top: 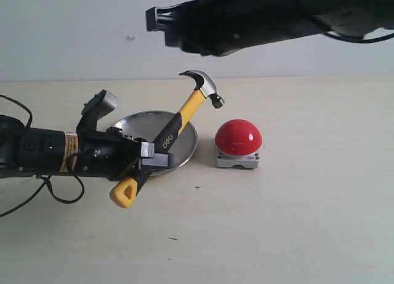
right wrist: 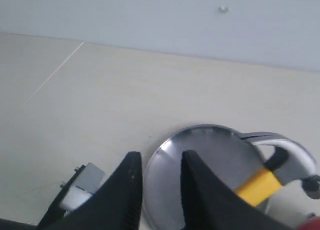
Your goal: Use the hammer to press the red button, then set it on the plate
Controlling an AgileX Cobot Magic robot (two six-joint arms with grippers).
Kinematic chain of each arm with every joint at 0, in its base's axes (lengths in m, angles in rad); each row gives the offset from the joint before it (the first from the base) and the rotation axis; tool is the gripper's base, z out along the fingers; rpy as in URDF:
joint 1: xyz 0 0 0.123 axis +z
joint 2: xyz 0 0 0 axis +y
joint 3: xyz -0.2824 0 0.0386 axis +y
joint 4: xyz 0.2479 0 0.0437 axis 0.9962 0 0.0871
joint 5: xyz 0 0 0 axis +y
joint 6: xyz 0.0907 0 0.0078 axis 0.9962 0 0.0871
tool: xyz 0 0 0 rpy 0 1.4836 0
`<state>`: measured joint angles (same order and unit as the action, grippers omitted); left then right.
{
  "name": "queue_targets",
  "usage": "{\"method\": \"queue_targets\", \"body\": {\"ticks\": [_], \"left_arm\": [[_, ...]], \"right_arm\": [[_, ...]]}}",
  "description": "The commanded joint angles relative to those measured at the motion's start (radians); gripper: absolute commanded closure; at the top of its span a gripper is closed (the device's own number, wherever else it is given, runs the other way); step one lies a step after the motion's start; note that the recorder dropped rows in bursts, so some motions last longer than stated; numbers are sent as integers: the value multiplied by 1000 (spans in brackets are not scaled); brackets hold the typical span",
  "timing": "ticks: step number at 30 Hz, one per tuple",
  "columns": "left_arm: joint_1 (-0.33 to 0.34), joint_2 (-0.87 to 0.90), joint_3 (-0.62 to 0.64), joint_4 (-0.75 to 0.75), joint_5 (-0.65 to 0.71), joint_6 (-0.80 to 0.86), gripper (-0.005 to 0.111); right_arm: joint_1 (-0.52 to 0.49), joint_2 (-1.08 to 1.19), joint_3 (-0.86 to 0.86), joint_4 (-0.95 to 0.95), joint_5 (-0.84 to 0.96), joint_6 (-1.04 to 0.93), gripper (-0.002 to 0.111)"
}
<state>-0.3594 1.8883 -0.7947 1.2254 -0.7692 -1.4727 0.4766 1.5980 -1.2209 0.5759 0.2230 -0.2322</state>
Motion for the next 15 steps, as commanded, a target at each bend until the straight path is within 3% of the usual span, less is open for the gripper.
{"method": "queue_targets", "body": {"ticks": [1, 4, 9, 15], "left_arm": [[1, -88, -11, 6, 45, -16, 107], [1, -136, -11, 72, 127, -83, 107], [-6, -209, -9, 193, 155, -214, 107], [-59, -307, 11, 237, 237, -265, 107]], "right_arm": [[-3, -202, 180, -168, -130, 121, 99], [-3, -352, 343, -164, -280, 131, 108], [-3, -594, 556, -143, -411, 129, 108], [-3, -944, 795, -96, -505, 129, 108]]}}
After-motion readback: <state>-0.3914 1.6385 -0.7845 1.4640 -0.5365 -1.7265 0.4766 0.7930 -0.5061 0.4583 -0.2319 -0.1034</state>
